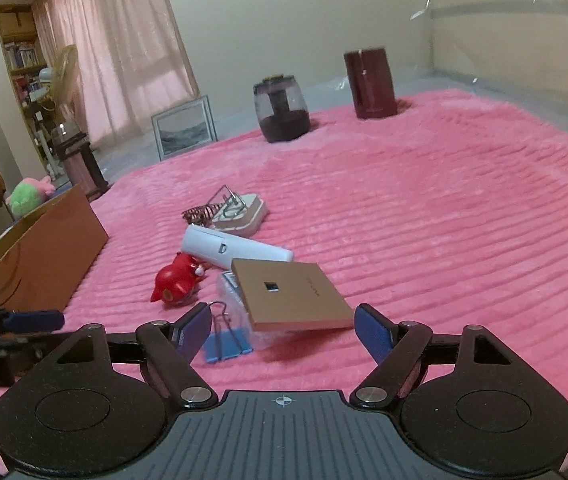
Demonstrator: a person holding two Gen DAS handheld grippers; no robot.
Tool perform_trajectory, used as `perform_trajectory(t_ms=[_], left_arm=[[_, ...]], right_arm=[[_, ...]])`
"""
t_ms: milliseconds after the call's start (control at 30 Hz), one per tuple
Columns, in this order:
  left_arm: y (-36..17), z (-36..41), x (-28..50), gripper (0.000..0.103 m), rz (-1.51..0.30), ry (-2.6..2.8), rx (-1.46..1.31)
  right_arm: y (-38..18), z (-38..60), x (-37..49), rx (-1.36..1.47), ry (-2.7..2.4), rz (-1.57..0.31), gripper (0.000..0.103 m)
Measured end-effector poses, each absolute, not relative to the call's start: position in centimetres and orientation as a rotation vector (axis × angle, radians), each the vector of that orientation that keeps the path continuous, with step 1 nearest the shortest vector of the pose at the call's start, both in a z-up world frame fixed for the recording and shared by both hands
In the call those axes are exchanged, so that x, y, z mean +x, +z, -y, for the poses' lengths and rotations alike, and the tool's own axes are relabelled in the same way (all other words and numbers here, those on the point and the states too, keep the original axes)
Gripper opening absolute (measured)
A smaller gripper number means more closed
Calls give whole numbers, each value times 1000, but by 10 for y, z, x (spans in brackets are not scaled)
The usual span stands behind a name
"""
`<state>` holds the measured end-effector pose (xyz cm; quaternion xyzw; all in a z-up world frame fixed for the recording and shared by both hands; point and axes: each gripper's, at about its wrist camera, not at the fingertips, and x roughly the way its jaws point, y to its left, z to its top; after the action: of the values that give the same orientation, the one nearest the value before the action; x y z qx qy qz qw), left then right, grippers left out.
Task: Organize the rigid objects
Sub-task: 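Move both tools back toward the remaining items on the blanket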
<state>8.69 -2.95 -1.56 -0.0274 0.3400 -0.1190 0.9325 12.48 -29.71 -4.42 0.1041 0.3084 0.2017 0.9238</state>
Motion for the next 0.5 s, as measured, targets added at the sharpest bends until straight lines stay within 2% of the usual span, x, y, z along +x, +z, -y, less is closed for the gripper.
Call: perform_trajectory(t_ms=[500], left_arm=[[-48, 41, 129, 70, -739, -284, -73]], right_arm=[[-88, 310, 211, 304, 589, -777, 84]])
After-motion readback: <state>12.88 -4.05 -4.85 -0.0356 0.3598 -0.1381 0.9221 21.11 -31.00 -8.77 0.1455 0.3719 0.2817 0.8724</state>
